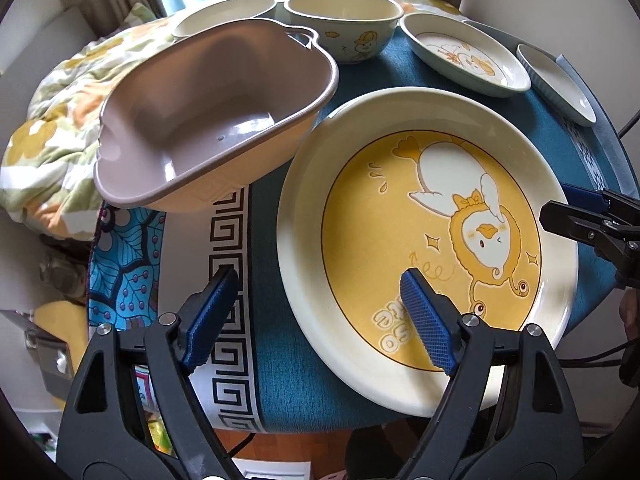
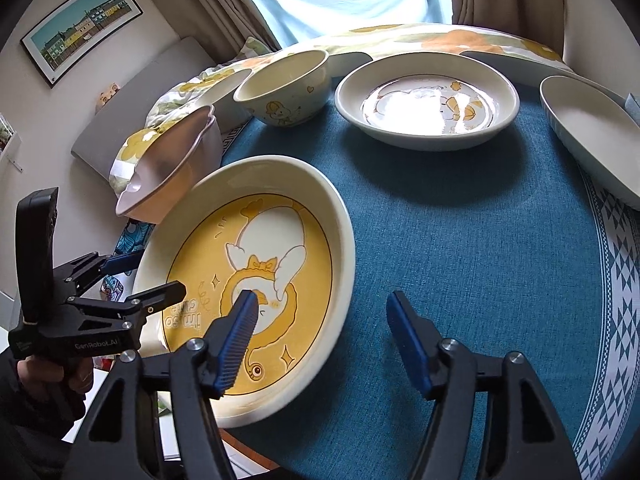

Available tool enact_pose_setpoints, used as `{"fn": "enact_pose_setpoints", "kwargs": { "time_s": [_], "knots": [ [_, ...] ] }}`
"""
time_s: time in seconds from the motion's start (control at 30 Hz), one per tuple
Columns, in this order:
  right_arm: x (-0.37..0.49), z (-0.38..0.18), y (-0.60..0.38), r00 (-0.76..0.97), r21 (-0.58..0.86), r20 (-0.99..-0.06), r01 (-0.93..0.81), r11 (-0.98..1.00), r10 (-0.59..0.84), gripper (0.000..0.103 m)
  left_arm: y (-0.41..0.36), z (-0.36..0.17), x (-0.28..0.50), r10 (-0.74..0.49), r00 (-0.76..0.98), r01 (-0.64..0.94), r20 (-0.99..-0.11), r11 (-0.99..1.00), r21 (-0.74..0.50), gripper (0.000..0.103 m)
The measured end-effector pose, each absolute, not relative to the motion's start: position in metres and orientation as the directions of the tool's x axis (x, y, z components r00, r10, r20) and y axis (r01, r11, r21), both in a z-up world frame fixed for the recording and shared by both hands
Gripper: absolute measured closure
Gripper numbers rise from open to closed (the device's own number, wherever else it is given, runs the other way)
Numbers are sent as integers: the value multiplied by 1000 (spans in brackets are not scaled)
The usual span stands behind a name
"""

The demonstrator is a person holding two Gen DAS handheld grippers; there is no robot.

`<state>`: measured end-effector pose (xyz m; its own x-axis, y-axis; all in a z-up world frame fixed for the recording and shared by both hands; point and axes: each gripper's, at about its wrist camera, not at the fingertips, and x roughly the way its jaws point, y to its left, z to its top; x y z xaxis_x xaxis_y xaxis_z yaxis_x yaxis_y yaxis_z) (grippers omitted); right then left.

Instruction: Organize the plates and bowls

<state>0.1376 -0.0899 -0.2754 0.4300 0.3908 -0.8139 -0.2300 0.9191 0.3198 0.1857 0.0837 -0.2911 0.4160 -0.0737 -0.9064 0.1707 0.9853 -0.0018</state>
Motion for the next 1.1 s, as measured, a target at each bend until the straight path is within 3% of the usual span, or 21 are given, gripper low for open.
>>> {"fn": "enact_pose_setpoints", "kwargs": {
  "time_s": [0.37, 0.4, 0.47, 0.5, 0.83, 1.0, 1.1],
  "knots": [
    [104, -190, -124, 556, 248, -773, -180, 952, 306, 41, 43, -192, 151, -137, 536, 242, -833, 970, -4, 19],
    [98, -179, -130, 579, 227, -764, -172, 959, 285, 38, 35, -179, 149, -143, 556, 248, -819, 969, -1, 16],
    [90, -160, -141, 617, 188, -746, -163, 969, 249, 12, 19, -157, 148, -155, 597, 261, -787, 965, 8, 0],
    [86, -151, -148, 637, 177, -733, -158, 971, 237, 1, 10, -147, 147, -165, 621, 269, -766, 963, 11, 0],
    [76, -104, -245, 743, 154, -655, -46, 987, 137, 1, -97, -95, 175, -272, 642, 374, -717, 927, -17, 0],
    [91, -98, -280, 700, 116, -713, 62, 991, 39, 1, -144, -87, 221, -354, 594, 450, -722, 890, -66, 0],
    [100, -99, -304, 712, 209, -698, 106, 972, 72, 1, -167, -91, 258, -372, 562, 488, -739, 870, -68, 0]
  ]
}}
